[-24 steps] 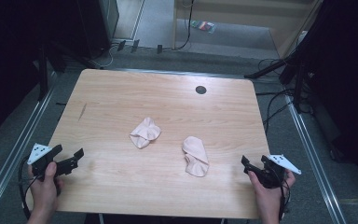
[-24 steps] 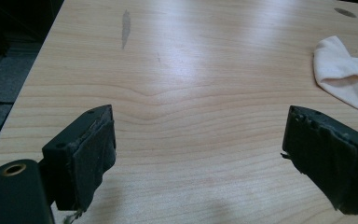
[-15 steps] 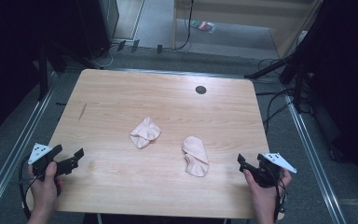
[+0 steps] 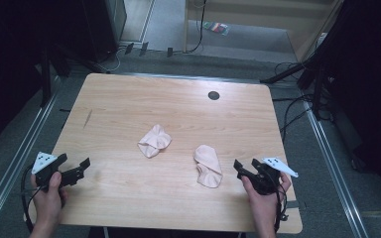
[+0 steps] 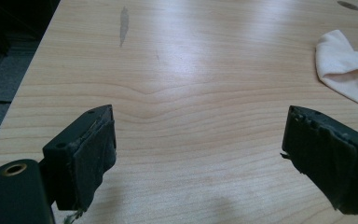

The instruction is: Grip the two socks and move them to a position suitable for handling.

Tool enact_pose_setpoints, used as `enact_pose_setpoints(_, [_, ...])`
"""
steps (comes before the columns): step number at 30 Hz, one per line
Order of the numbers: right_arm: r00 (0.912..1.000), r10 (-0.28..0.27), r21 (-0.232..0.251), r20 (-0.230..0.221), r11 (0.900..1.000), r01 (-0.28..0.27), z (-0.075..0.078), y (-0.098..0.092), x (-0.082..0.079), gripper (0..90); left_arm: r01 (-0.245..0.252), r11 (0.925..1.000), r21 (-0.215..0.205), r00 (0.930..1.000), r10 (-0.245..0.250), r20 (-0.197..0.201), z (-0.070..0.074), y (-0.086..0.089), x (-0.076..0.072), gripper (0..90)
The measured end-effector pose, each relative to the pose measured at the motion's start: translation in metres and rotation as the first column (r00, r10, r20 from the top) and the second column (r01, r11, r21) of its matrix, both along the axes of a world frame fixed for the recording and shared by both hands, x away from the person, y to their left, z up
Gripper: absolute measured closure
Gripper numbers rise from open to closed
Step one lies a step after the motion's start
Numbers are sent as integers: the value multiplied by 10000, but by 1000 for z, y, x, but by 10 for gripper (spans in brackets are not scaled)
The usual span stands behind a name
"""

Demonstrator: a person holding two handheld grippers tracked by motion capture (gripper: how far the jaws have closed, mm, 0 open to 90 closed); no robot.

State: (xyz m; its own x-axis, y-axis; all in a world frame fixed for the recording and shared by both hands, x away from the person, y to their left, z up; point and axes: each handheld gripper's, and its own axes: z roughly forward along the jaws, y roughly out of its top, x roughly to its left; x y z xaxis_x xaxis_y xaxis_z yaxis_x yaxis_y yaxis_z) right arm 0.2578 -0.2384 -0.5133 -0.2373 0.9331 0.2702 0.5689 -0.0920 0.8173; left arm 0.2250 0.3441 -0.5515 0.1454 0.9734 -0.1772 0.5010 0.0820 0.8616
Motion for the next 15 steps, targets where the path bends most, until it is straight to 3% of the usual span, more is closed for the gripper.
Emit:
enact_pose_setpoints(10, [9959, 786, 78, -454, 9969, -783, -11, 36, 5, 361, -40, 9999, 97, 10000, 40, 26, 0, -1, 0, 119])
enact_pose_setpoints(15, [9935, 1021, -358, -503, 9939, -1039, -17, 49, 7, 402, -24, 9999, 105, 10000, 24, 18, 0, -1, 0, 120])
